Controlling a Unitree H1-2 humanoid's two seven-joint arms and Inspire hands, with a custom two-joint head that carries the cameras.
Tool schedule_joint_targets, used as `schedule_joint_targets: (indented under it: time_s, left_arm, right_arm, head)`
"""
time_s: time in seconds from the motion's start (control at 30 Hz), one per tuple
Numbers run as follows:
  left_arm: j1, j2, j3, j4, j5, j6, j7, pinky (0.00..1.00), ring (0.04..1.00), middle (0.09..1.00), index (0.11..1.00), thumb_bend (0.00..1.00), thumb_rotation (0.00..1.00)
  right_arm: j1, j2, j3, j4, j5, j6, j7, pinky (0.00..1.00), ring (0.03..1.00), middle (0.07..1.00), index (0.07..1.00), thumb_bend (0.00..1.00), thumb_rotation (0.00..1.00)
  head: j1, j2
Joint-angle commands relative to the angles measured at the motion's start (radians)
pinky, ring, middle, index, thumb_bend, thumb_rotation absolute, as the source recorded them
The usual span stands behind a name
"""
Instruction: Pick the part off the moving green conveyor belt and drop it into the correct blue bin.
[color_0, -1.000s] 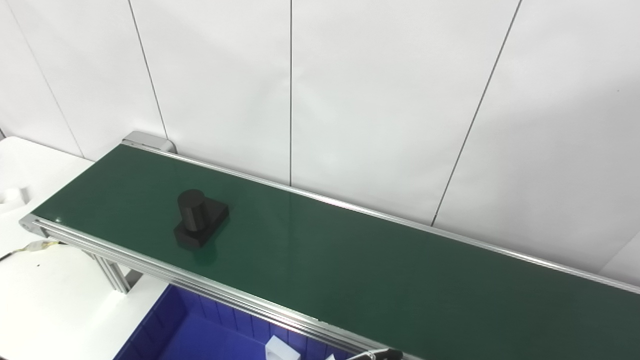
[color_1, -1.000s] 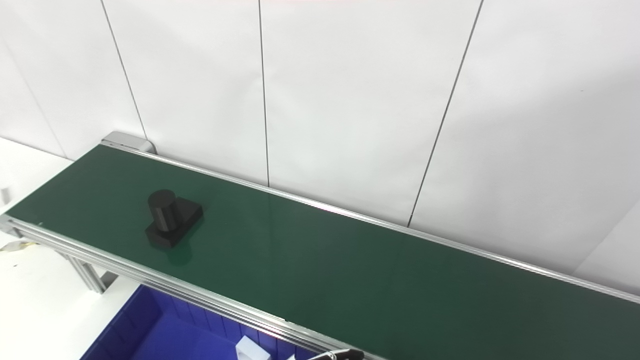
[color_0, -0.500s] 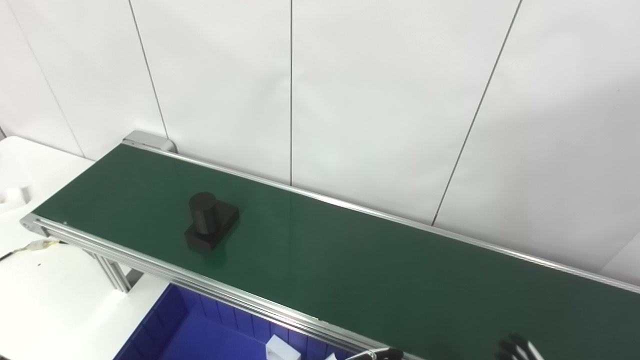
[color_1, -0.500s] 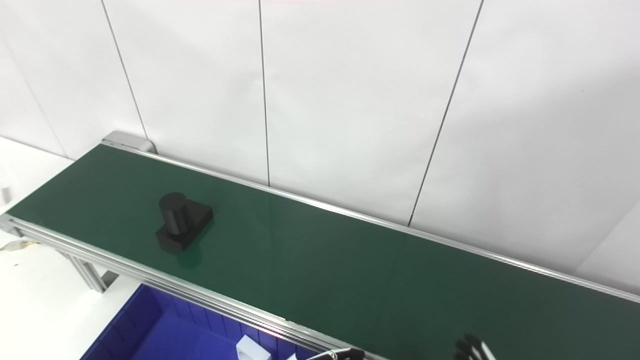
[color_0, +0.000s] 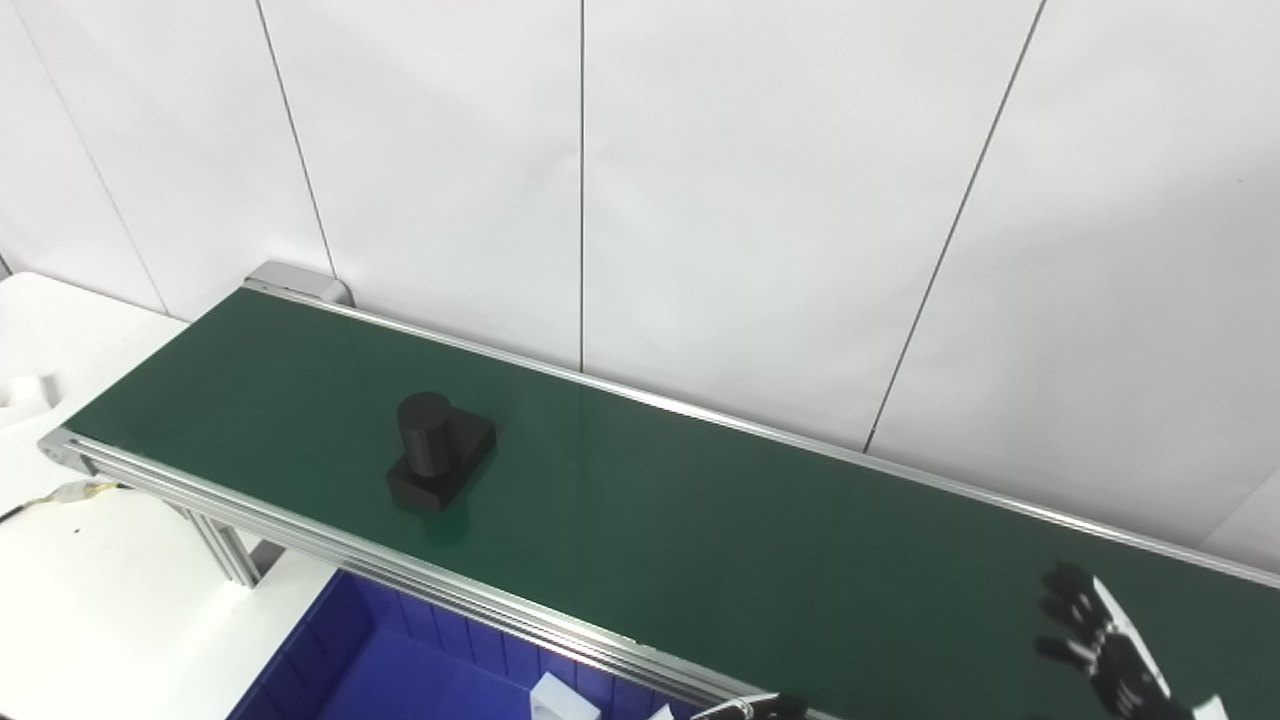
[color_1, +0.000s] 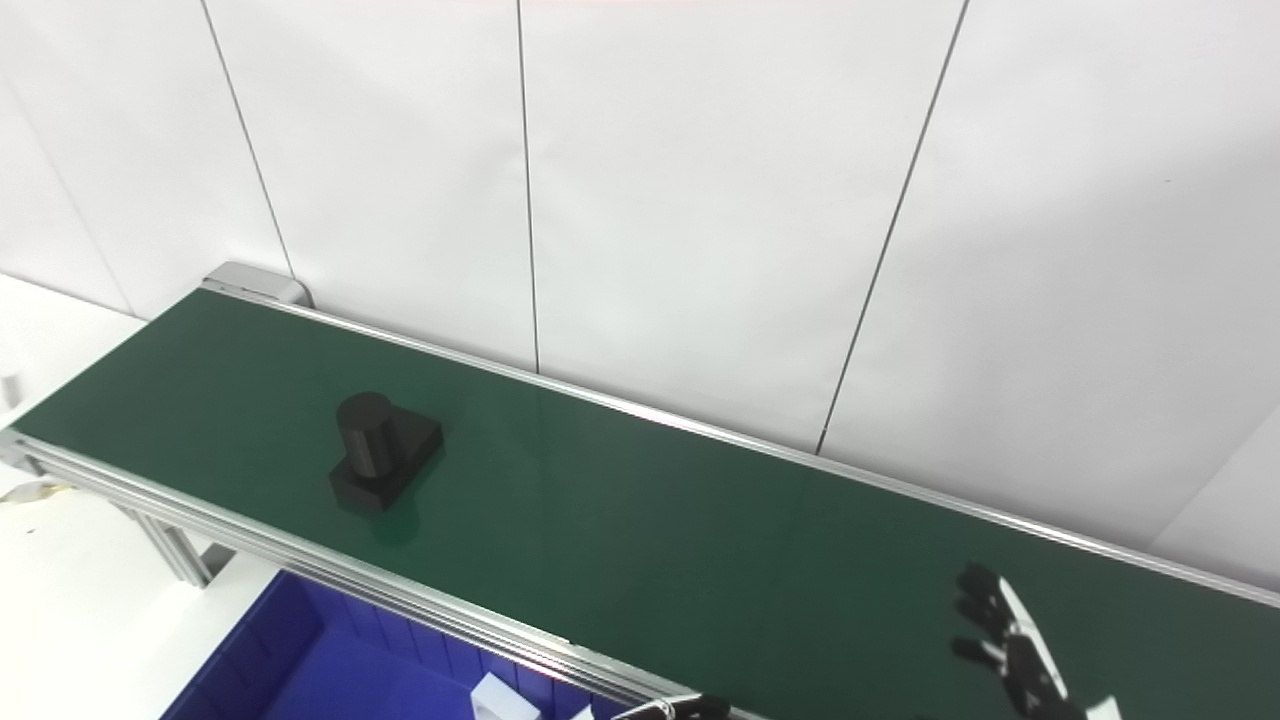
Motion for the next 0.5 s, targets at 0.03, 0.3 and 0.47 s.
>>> schedule_joint_targets:
  time_s: [0.03, 0.3, 0.47]
  left_arm:
    - [-0.015, -0.002, 0.000, -0.020, -0.003, -0.025, 0.002, 0.83, 0.865, 0.873, 0.875, 0.99, 0.36]
    - [-0.030, 0.000, 0.005, -0.005, -0.015, -0.023, -0.006, 0.84, 0.874, 0.884, 0.879, 0.99, 0.35]
    - [-0.041, 0.000, 0.009, 0.007, -0.022, -0.019, -0.006, 0.85, 0.879, 0.885, 0.882, 1.00, 0.35]
  right_arm:
    - [-0.071, -0.008, 0.003, -0.032, -0.023, 0.053, 0.014, 0.75, 0.897, 0.936, 0.952, 0.75, 0.75]
    - [-0.198, 0.011, 0.011, 0.056, -0.035, 0.064, 0.004, 0.77, 0.877, 0.909, 0.943, 0.67, 0.59]
    - [-0.258, 0.029, 0.008, 0.154, -0.031, 0.012, -0.023, 0.79, 0.867, 0.895, 0.932, 0.68, 0.54]
  head:
    - [-0.004, 0.004]
    - [-0.016, 0.001]
    - [-0.027, -0.001]
